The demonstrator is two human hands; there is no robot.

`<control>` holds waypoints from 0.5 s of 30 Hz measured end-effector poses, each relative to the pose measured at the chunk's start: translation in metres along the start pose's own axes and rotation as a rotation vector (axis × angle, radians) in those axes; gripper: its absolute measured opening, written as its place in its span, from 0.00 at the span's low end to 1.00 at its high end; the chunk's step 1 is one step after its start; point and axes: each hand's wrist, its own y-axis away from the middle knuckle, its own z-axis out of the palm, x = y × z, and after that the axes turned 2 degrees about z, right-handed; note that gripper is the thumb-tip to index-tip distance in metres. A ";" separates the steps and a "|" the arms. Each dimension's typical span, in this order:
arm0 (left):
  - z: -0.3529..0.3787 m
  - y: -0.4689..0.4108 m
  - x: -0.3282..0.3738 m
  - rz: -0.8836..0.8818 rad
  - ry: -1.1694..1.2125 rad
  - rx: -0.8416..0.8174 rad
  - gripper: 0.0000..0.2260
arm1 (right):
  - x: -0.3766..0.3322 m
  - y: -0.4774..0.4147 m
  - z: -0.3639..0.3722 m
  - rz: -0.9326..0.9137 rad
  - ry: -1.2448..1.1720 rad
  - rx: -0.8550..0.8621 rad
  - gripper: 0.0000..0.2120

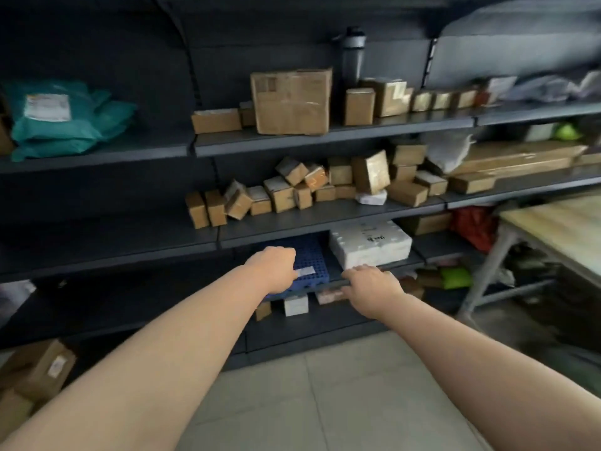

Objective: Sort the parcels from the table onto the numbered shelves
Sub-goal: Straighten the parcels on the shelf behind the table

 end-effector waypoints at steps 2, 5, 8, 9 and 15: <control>0.007 -0.005 0.055 0.075 -0.030 -0.032 0.19 | 0.049 0.029 0.005 0.056 -0.009 0.009 0.18; 0.016 -0.011 0.136 0.186 -0.045 -0.048 0.16 | 0.119 0.068 0.008 0.144 -0.031 0.032 0.17; 0.019 -0.016 0.211 0.297 -0.080 -0.075 0.11 | 0.180 0.105 0.008 0.252 -0.049 0.043 0.16; 0.019 -0.018 0.234 0.334 -0.094 -0.075 0.11 | 0.200 0.117 0.007 0.292 -0.061 0.057 0.16; 0.019 -0.045 0.358 0.508 -0.167 -0.073 0.19 | 0.299 0.175 0.007 0.511 -0.094 0.105 0.15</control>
